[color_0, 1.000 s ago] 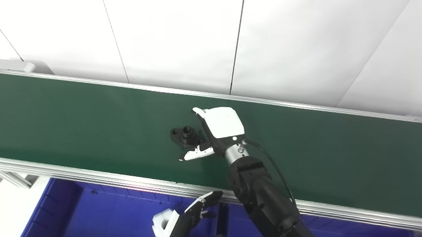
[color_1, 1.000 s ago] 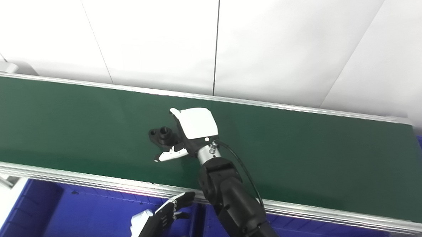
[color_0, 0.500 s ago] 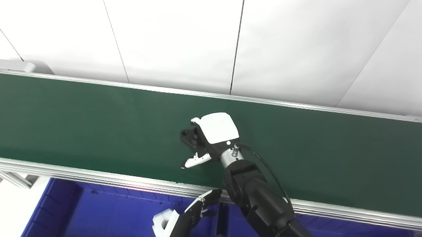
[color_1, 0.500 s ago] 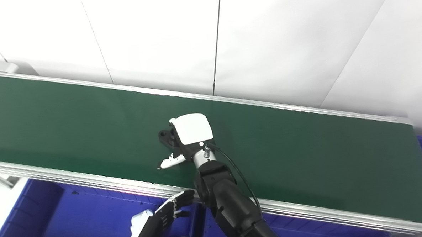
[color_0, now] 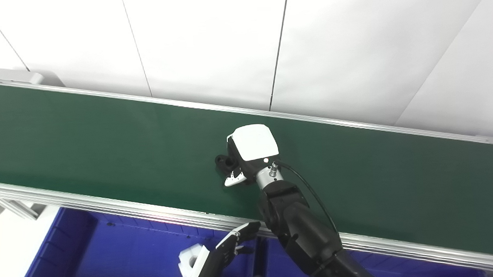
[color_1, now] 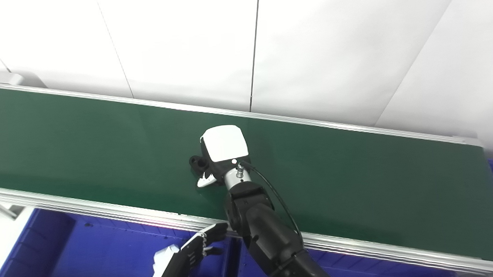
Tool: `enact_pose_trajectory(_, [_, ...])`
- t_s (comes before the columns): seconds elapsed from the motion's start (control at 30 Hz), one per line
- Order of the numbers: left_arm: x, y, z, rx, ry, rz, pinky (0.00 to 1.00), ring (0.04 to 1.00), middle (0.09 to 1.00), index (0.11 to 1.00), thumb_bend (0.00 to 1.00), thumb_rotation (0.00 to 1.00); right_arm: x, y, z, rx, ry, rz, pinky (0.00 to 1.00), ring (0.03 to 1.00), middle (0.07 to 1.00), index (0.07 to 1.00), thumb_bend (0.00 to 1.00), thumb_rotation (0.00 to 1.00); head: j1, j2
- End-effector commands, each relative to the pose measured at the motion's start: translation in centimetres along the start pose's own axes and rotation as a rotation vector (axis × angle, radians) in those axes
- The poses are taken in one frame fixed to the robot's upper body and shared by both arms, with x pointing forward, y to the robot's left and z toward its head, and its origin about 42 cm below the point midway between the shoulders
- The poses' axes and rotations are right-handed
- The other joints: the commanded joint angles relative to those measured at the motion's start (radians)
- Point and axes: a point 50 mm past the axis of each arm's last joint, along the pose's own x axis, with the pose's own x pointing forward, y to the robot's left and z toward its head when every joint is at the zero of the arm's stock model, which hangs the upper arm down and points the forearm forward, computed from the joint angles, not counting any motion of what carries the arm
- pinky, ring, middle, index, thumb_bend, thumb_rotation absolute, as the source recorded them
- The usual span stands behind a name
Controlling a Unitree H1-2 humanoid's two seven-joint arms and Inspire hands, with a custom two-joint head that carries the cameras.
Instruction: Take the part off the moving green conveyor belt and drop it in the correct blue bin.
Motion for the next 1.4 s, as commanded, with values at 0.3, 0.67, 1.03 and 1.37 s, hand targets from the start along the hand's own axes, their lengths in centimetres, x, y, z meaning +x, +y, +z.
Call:
enact_pose_trajectory(0.3, [0.3, -0.5, 1.1, -0.007, -0.033, 0.008, 0.74, 0.845, 0.854, 0.822, 0.85, 0.69, -0.5, 0.4, -1.1, -0.009, 0.024, 0.045, 0.05, 0.123, 0.209, 0.479, 0.52, 0.12, -0.006, 0.0])
enact_pose_trajectory(0.67, [0.4, 0.2, 0.8, 0.003, -0.037, 0.002, 0.74, 0.848, 0.859, 0.825, 0.84, 0.71, -2.6, -4.1, -0.9, 0.186, -0.04, -0.119, 0.08, 0.135, 0.216, 0.487, 0.51, 0.12, -0.06, 0.013])
enact_pose_trajectory(1.03, [0.3, 2.3, 1.2, -0.013, -0.054, -0.013, 0.8, 0.873, 0.876, 0.837, 0.79, 0.73, -7.0, -10.7, -2.8, 0.138, -0.125, -0.208, 0.09, 0.146, 0.231, 0.489, 0.51, 0.13, -0.194, 0.083])
enact_pose_trajectory(1.37, [-0.4, 5.0, 2.8, -0.015, -0.039, -0.047, 0.89, 0.93, 0.924, 0.889, 0.72, 0.78, -12.1, -12.8, -6.0, 0.017, -0.138, -0.162, 0.1, 0.164, 0.257, 0.489, 0.51, 0.12, -0.359, 0.164])
